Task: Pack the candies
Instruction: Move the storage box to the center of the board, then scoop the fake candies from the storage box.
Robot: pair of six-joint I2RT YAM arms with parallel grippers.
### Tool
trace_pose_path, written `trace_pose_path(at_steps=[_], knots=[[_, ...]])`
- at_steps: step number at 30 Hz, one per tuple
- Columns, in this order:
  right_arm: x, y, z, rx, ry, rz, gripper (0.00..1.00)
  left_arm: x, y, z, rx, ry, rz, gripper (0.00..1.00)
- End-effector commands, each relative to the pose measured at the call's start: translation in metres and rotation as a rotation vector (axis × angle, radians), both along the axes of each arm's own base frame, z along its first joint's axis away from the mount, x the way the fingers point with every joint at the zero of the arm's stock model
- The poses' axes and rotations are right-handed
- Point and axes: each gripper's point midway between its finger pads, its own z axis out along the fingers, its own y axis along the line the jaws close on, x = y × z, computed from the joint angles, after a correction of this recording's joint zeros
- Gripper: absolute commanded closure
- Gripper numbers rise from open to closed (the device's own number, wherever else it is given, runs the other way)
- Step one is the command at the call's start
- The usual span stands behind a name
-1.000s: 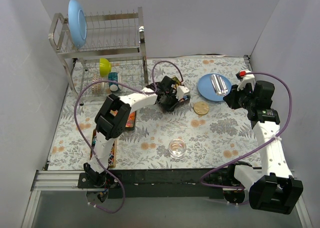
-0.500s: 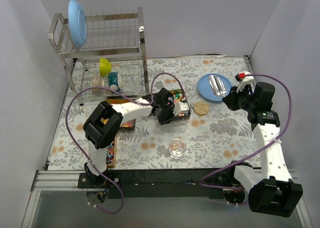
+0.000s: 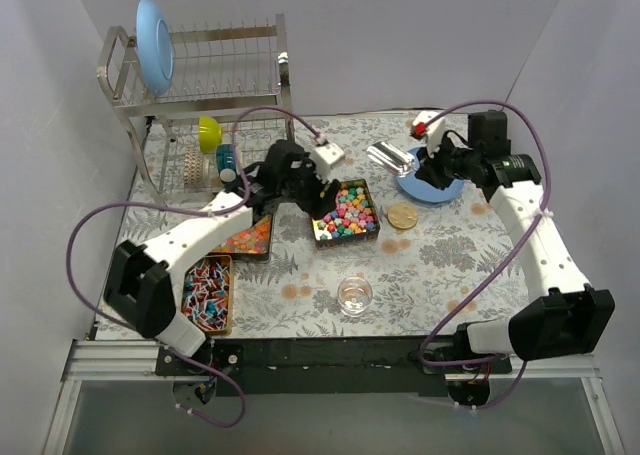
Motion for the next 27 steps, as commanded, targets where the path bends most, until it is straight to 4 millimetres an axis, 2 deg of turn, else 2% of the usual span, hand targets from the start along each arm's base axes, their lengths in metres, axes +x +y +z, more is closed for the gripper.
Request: trace_pose_path(at_steps=[1,2,3,4,5,6,7,8,9,10,11,12,14,15,17,18,19,21,23,27], knots=[[-0.009,0.017,0.008,-0.218,-0.006,0.24,0.99,-0.011,0.036,0.027,-0.186,0.109,0.227,0.39],[-0.006,0.02,0.016,-0.243,-0.028,0.275,0.99,-0.014,0.041,0.021,-0.185,0.114,0.251,0.4],[-0.01,0.018,0.01,-0.289,0.001,0.317,0.99,-0.016,0.045,0.016,-0.187,0.119,0.269,0.4],[-0.004,0.019,0.0,-0.316,0.033,0.35,0.99,-0.02,0.053,0.005,-0.187,0.157,0.301,0.4],[-0.004,0.024,-0.004,-0.339,0.044,0.392,0.99,-0.023,0.056,-0.001,-0.183,0.183,0.304,0.4],[-0.006,0.023,0.002,-0.372,0.053,0.422,0.99,-0.03,0.057,-0.008,-0.182,0.222,0.285,0.4],[-0.001,0.029,-0.008,-0.422,0.051,0.498,0.99,-0.029,0.065,-0.016,-0.176,0.246,0.314,0.45],[-0.001,0.03,-0.01,-0.456,0.051,0.533,0.99,-0.028,0.072,-0.026,-0.165,0.281,0.35,0.47],[0.004,0.029,-0.008,-0.515,0.036,0.556,0.99,-0.026,0.077,-0.028,-0.179,0.311,0.384,0.5],[0.005,0.029,-0.019,-0.57,0.057,0.613,0.99,-0.018,0.088,-0.03,-0.193,0.332,0.432,0.53],[0.005,0.035,-0.021,-0.611,0.051,0.651,0.99,-0.018,0.091,-0.034,-0.202,0.365,0.466,0.69],[0.011,0.032,-0.02,-0.68,0.038,0.652,0.99,-0.017,0.093,-0.035,-0.207,0.373,0.477,0.79],[0.016,0.039,-0.031,-0.764,0.038,0.712,0.99,-0.02,0.088,-0.036,-0.248,0.401,0.48,1.0],[0.025,0.032,-0.037,-0.855,0.05,0.703,0.99,-0.027,0.087,-0.042,-0.263,0.433,0.475,1.0],[0.034,0.041,-0.03,-0.926,0.014,0.711,0.99,-0.028,0.08,-0.045,-0.319,0.456,0.475,1.0],[0.042,0.039,-0.034,-0.977,0.024,0.708,0.99,-0.038,0.08,-0.057,-0.329,0.497,0.482,1.0],[0.046,0.044,-0.028,-1.011,-0.004,0.71,0.99,-0.038,0.08,-0.059,-0.343,0.495,0.49,1.0],[0.057,0.041,-0.028,-1.117,-0.022,0.732,0.99,-0.035,0.08,-0.062,-0.386,0.503,0.537,1.0],[0.065,0.049,-0.02,-1.164,-0.063,0.732,0.99,-0.038,0.08,-0.066,-0.395,0.503,0.53,1.0],[0.082,0.054,-0.021,-1.302,-0.071,0.725,0.99,-0.032,0.076,-0.07,-0.416,0.516,0.544,1.0]])
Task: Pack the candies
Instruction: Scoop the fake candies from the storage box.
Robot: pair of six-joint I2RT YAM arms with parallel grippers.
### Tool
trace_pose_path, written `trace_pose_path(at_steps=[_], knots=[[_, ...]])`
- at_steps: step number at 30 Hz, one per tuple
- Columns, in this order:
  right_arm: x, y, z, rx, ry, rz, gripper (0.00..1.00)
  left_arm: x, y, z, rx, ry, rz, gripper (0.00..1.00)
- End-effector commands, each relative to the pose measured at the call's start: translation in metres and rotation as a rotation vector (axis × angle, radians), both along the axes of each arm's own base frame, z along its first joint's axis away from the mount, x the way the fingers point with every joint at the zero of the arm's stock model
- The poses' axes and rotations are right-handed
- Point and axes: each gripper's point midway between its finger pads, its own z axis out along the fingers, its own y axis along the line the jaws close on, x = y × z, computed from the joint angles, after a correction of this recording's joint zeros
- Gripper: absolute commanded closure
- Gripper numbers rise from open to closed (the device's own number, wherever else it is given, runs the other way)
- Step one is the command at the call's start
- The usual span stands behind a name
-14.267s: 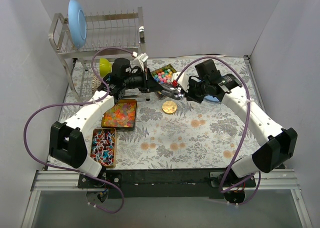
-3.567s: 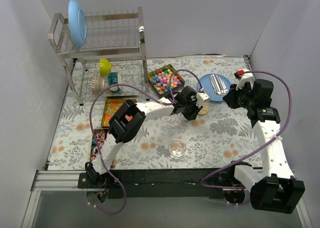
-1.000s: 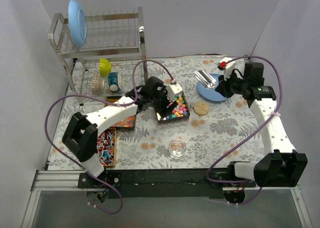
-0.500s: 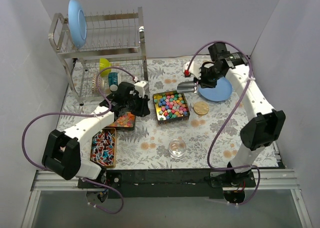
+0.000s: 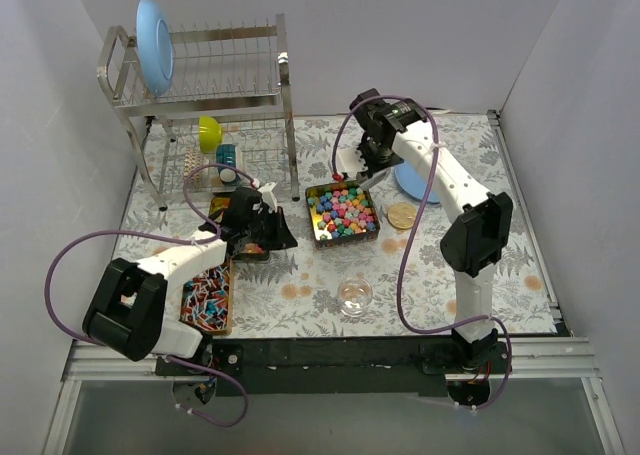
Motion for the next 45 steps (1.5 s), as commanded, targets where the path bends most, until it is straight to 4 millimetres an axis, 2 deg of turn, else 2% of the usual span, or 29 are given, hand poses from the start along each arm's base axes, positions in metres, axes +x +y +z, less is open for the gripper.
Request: trace_pose_path(at_steps=[1,3,7,9,14,22,25,31,36,45], knots=[[0.022,-0.004,0.024,-0.195,-0.134,0.057,0.99,0.018,-0.017,0.026,-0.116,-0.06,0.027,1.0],[0.026,0.003,0.023,-0.206,-0.156,0.073,0.99,0.022,-0.025,0.024,-0.147,-0.057,0.017,1.0],[0.02,0.014,0.018,-0.239,-0.156,0.112,0.99,0.023,-0.033,0.013,-0.167,-0.039,0.018,1.0],[0.018,0.017,0.015,-0.245,-0.157,0.122,0.99,0.024,-0.038,0.015,-0.174,-0.051,0.012,1.0],[0.02,0.022,0.006,-0.288,-0.174,0.143,0.99,0.014,-0.046,0.012,-0.171,-0.058,-0.014,1.0],[0.029,0.027,-0.015,-0.355,-0.213,0.174,0.99,-0.01,-0.041,-0.009,-0.211,-0.028,-0.026,1.0],[0.029,0.03,-0.022,-0.361,-0.213,0.191,0.99,-0.014,-0.041,-0.01,-0.233,-0.035,-0.03,1.0],[0.019,0.024,-0.044,-0.392,-0.148,0.204,0.99,-0.02,-0.044,-0.014,-0.267,-0.044,-0.039,1.0],[0.0,0.019,-0.057,-0.401,-0.089,0.217,0.99,-0.021,-0.053,-0.017,-0.292,-0.038,-0.074,1.0],[-0.03,0.024,-0.069,-0.337,0.025,0.234,0.99,-0.015,-0.063,-0.02,-0.322,-0.051,-0.095,1.0]])
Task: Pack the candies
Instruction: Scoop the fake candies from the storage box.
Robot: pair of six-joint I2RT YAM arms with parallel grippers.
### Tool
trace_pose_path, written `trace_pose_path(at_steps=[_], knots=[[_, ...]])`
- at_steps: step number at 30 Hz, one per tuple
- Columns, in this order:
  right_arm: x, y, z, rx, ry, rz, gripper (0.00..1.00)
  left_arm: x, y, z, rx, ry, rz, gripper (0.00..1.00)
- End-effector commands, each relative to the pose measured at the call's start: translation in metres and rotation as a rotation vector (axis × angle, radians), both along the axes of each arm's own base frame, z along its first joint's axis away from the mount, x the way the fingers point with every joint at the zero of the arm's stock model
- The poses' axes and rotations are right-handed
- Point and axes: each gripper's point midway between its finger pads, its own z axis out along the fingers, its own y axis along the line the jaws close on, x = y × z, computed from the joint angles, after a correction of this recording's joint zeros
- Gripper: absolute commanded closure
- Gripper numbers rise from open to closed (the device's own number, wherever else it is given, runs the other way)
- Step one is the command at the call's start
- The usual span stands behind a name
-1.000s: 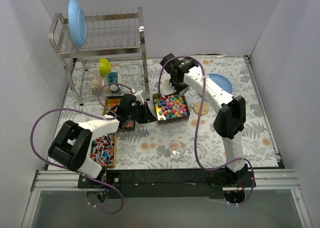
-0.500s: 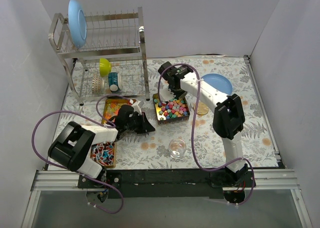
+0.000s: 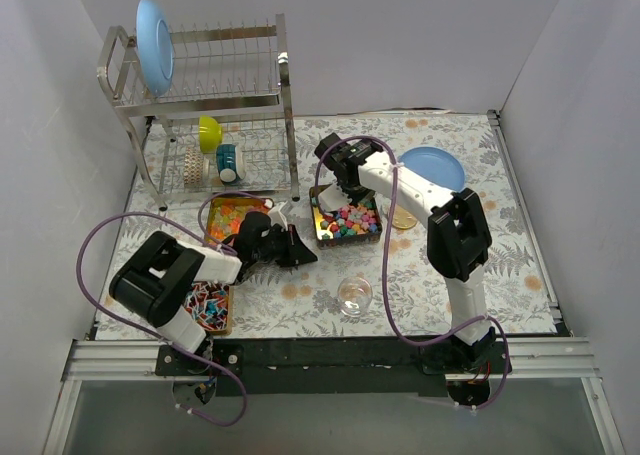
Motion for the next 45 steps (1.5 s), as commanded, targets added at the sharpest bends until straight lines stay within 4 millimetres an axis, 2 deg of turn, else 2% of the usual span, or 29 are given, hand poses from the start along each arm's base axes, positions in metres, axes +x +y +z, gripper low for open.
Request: trace_pose_path(at_steps=[1,5,14,19,26,31,38,41,43,45], knots=[[-0.035,-0.005,-0.009,0.016,0.156,0.016,0.99,0.008,-0.013,0.015,-0.059,-0.069,-0.029,1.0],[-0.048,-0.005,-0.01,0.053,0.207,0.017,0.99,0.011,-0.016,0.015,-0.065,-0.067,-0.031,1.0],[-0.041,-0.004,-0.005,0.166,0.225,0.013,0.99,0.017,-0.021,0.014,-0.07,-0.069,-0.045,1.0],[-0.045,-0.013,-0.015,0.164,0.244,0.041,0.99,0.02,-0.023,0.01,-0.067,-0.058,-0.047,1.0],[-0.039,-0.008,-0.026,0.151,0.235,0.002,0.99,0.024,-0.026,0.011,-0.068,-0.057,-0.046,1.0],[-0.04,0.004,-0.032,0.155,0.225,-0.03,0.99,0.024,-0.025,0.01,-0.071,-0.051,-0.04,1.0],[-0.054,0.029,-0.044,0.167,0.244,-0.068,0.99,0.026,-0.027,0.011,-0.073,-0.051,-0.039,1.0],[-0.061,0.043,-0.047,0.193,0.258,-0.045,0.99,0.027,-0.028,0.011,-0.071,-0.051,-0.036,1.0],[-0.067,0.044,-0.054,0.187,0.274,-0.014,0.99,0.029,-0.027,0.01,-0.064,-0.049,-0.03,1.0],[-0.071,0.056,-0.055,0.229,0.282,0.041,0.99,0.032,-0.028,0.012,-0.054,-0.057,-0.03,1.0]])
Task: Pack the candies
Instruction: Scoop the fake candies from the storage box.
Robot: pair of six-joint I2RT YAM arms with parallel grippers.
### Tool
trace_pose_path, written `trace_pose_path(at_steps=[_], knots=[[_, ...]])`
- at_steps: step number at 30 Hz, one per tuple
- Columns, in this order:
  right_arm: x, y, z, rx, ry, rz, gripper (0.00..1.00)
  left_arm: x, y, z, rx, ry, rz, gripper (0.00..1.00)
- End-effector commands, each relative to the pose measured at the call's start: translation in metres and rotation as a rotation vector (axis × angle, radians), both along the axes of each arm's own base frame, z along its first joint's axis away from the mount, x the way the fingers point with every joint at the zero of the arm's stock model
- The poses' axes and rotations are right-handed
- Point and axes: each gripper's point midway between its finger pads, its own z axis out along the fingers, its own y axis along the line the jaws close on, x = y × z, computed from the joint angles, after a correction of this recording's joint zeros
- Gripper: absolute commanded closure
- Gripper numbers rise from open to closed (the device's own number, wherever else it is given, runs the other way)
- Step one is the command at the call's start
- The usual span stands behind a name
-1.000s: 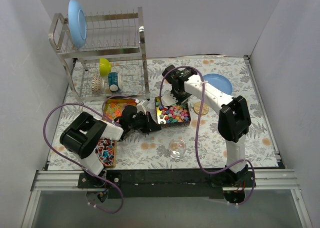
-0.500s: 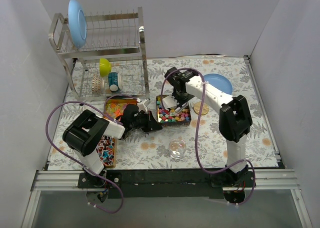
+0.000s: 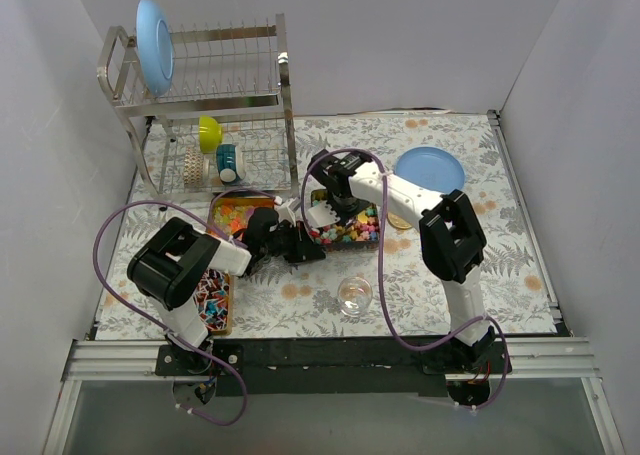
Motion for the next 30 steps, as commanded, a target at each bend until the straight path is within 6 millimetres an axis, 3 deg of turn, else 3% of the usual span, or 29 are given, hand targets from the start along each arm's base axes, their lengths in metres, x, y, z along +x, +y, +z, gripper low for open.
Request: trace_pose_path(at_steps=[1,6,8,11,12,21,30], knots=[[-0.022,0.028,-0.007,0.109,0.068,0.081,0.99,0.019,-0.005,0.015,0.013,-0.055,0.021,1.0],[-0.044,0.048,-0.023,0.263,0.228,0.023,0.99,0.022,0.0,0.016,0.049,-0.054,0.04,1.0],[-0.057,0.046,-0.032,0.302,0.294,-0.032,0.99,0.02,0.0,0.014,0.048,-0.048,0.03,1.0],[-0.058,0.043,-0.032,0.38,0.282,-0.062,0.99,0.023,0.003,0.011,0.06,-0.047,0.027,1.0],[-0.066,0.033,-0.044,0.368,0.301,-0.076,0.99,0.024,0.004,0.008,0.064,-0.035,0.028,1.0],[-0.046,0.028,-0.025,0.586,0.356,-0.226,0.99,0.052,0.021,0.018,0.075,-0.036,0.046,1.0],[-0.04,0.022,-0.017,0.661,0.403,-0.24,0.99,0.04,0.033,0.032,0.066,-0.028,-0.027,0.87]])
